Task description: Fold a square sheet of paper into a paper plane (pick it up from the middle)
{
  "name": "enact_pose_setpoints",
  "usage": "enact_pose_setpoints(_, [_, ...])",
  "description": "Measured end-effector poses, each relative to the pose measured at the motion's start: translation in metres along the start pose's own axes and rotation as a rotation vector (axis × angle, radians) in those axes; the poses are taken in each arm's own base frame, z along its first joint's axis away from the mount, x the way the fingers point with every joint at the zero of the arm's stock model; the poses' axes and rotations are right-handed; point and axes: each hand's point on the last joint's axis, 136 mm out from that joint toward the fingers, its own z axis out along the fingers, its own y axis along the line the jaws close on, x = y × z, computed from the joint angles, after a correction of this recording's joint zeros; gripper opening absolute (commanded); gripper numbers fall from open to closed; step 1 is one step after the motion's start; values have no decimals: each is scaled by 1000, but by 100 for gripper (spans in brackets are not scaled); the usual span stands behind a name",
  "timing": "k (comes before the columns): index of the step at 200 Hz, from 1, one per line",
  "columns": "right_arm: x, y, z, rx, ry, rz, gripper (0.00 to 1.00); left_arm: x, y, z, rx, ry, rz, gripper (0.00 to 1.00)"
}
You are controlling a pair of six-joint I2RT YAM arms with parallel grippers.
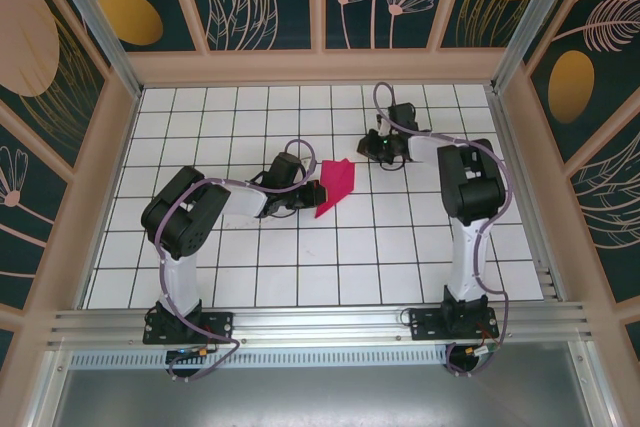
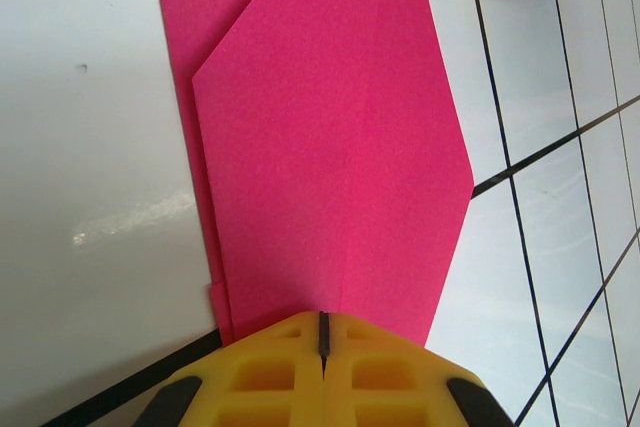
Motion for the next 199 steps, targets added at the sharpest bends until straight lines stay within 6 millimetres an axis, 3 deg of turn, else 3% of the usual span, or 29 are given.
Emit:
enact_pose_setpoints(30, [33, 32, -10, -55, 35, -53, 6, 0, 0, 0, 0, 1, -1, 0])
enact_pose_setpoints(60, [82, 51, 5, -100, 146, -85, 3, 0, 0, 0, 0, 0, 0, 0])
enact_pose_setpoints(74, [94, 53, 11, -109, 180, -88, 3, 0, 0, 0, 0, 0, 0, 0])
enact_pose_setpoints(114, [102, 41, 21, -101, 215, -65, 2, -1, -1, 0, -1, 1, -1, 0])
enact_pose_setpoints(144, [101, 39, 21, -92, 221, -66, 2, -2, -2, -6, -28, 11, -11, 9])
enact_pose_setpoints(199, [101, 38, 22, -90, 223, -78, 2, -30, -34, -29, 29, -82, 29, 14])
